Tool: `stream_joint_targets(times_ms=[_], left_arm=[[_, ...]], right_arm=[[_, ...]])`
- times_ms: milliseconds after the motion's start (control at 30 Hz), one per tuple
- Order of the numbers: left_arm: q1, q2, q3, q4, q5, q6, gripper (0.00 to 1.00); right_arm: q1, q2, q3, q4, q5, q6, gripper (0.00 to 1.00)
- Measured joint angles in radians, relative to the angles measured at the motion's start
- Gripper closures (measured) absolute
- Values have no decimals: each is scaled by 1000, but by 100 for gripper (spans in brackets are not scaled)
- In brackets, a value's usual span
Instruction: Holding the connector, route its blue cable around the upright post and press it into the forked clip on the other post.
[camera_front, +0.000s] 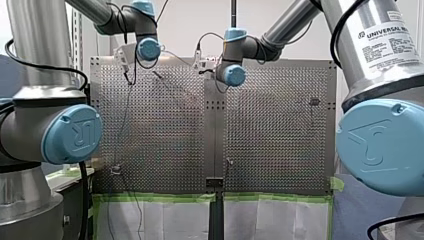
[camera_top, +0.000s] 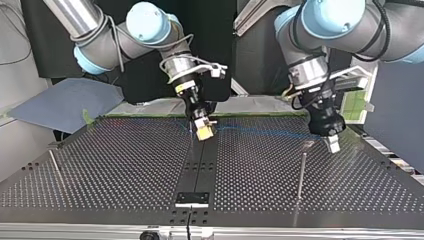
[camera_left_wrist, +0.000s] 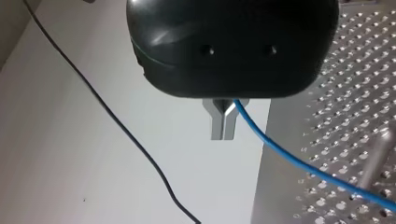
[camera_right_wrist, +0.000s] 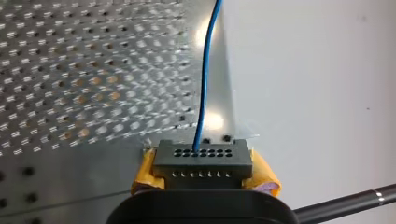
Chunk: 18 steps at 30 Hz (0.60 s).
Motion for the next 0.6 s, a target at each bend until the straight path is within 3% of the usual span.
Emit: stream_joint_targets(times_ms=[333, 600], left_arm=[[51, -71, 94, -43, 48, -25, 100], [126, -111, 144, -44, 123, -67, 100]], right_arm=[[-3, 30, -80, 20, -22, 15, 100], [-3, 76, -143, 43, -31, 16, 100]])
